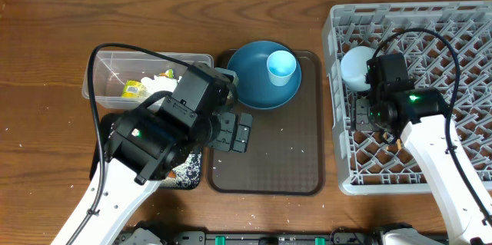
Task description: Sort waste into correct bins and load items into the dishwasher rack
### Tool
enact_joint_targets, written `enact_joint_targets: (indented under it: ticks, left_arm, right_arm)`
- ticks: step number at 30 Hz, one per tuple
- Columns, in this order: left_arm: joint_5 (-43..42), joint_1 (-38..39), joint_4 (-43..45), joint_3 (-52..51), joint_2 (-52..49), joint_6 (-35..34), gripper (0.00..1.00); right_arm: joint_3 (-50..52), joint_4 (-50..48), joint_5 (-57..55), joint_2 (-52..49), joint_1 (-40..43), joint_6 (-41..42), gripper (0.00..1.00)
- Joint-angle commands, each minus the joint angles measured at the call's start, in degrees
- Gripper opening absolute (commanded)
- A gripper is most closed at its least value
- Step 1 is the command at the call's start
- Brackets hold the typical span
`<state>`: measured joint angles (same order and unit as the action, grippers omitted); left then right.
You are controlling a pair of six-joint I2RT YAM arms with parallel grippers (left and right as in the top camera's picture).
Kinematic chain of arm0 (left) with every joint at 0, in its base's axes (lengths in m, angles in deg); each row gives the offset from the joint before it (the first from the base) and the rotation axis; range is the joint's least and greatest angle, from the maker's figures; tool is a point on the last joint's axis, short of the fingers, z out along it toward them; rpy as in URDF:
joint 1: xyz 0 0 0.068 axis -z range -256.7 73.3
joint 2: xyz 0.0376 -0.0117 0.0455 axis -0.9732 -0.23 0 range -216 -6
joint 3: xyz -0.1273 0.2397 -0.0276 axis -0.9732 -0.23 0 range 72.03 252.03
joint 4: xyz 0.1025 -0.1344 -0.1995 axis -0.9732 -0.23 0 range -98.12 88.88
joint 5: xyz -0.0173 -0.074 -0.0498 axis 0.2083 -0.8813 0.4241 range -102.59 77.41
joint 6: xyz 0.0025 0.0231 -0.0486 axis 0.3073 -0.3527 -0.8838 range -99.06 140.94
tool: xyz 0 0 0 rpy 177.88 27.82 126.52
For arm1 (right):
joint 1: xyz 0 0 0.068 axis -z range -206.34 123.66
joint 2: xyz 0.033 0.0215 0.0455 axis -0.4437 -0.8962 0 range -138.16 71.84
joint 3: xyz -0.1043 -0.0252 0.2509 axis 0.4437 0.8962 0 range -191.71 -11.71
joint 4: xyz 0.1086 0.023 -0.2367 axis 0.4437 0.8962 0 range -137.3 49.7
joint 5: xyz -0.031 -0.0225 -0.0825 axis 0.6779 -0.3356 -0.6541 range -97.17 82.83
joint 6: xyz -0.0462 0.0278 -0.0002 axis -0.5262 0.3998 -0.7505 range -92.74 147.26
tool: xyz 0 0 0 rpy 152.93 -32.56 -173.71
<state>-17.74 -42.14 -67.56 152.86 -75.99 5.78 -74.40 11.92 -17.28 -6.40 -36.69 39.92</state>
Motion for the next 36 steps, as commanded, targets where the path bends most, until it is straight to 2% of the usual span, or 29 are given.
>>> enact_joint_targets:
  ticks: [1, 13, 14, 15, 18, 36]
  left_arm:
    - [0.9, -0.1, -0.2, -0.2, 0.0, 0.1, 0.99]
    - [0.9, -0.1, -0.2, -0.2, 0.0, 0.1, 1.00]
    - [0.9, -0.1, -0.2, -0.2, 0.0, 0.1, 1.00]
    - [0.9, -0.1, -0.2, -0.2, 0.0, 0.1, 1.00]
    - [0.9, -0.1, -0.2, -0.2, 0.0, 0.1, 1.00]
    - [0.9, -0.1, -0.2, -0.2, 0.0, 0.1, 1.00]
  right_arm:
    - [-0.1, 0.2, -0.6, -0.1, 1.0, 0.6, 0.76]
    - [-0.1, 0.0, 0.3, -0.1, 1.0, 0.6, 0.80]
    - [-0.1, -0.2, 0.5, -0.1, 1.0, 0.6, 0.82]
    - [-0.1, -0.3, 0.5, -0.1, 1.0, 0.6, 0.89]
    - [-0.1, -0.3, 0.5, -0.1, 1.0, 0.6, 0.99]
    - [-0.1, -0.3, 0.5, -0.1, 1.0, 0.6, 0.99]
